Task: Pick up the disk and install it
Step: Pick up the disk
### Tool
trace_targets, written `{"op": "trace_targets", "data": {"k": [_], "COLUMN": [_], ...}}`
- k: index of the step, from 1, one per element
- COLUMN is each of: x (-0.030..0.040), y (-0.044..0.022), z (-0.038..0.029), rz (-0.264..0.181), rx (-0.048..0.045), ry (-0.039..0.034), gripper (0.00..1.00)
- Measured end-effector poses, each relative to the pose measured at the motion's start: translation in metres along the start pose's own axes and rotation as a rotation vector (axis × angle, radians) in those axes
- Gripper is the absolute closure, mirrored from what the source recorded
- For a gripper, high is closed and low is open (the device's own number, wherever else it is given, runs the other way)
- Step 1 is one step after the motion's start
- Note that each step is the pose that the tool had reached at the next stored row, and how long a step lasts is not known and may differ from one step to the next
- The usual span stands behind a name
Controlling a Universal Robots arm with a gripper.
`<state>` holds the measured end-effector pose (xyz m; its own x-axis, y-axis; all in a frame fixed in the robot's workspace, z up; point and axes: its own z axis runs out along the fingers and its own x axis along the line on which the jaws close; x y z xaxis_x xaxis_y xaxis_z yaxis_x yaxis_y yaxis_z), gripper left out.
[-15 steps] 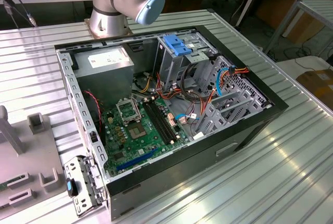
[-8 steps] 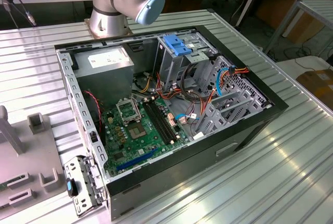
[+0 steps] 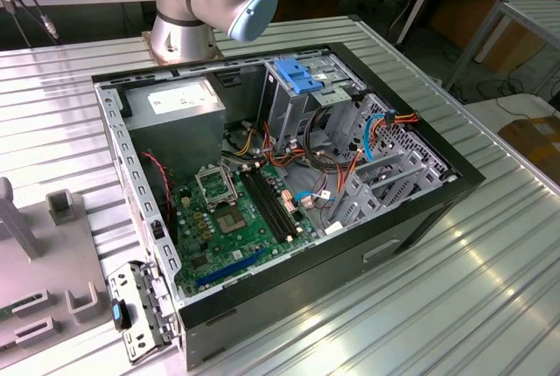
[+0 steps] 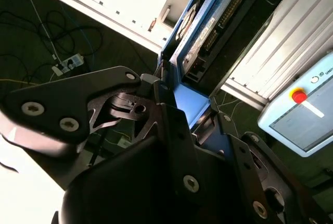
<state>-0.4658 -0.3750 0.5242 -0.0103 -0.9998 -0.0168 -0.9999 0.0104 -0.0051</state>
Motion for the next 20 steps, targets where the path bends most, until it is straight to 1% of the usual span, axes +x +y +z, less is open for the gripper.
{"op": "trace_targets", "data": {"k": [3,9,13,17,18,20], "x": [-0.0001,-0.0001,-0.0002,-0.0003,-0.0003,-0.0004], "y": [0.0,-0.0008,-0.0059,-0.0157,-0.0167,-0.0208], "z": [-0.0077,-0.008,-0.0079,-0.0078,-0.0078,-0.0077], "rz": [0.0,0.0,0.0,0.0,0.0,0.0], "rx": [-0.0003,-0.0003,-0.0003,-0.0004,-0.0004,-0.0003], "ry": [0.0,0.0,0.0,-0.0001,0.0,-0.0001], "gripper": [0.63,0.63,0.63,0.63,0.63,0.63]}}
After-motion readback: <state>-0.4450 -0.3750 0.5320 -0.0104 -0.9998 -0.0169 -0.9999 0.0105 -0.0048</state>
